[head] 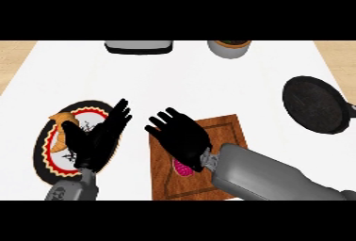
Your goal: Pick the cupcake from the cutting board and place it in the pan
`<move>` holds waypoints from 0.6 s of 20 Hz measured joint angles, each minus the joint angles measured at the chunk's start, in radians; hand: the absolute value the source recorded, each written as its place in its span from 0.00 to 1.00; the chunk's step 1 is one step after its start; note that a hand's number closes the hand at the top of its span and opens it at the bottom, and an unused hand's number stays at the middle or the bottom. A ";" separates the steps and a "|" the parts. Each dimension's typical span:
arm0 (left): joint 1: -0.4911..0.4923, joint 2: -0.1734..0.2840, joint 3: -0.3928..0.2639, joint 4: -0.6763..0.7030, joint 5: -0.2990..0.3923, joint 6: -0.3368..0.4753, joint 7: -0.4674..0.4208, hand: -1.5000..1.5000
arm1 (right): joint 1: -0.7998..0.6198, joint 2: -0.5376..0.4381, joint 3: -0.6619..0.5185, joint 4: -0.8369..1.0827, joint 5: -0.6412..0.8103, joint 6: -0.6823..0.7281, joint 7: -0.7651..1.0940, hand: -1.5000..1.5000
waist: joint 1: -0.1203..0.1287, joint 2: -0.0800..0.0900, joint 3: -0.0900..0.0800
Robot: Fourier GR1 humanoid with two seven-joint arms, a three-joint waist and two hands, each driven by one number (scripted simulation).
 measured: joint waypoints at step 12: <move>0.013 0.000 -0.007 -0.047 0.007 -0.003 0.029 0.50 | -0.031 0.242 0.155 0.048 -0.062 0.540 0.531 0.00 | 0.012 0.011 0.004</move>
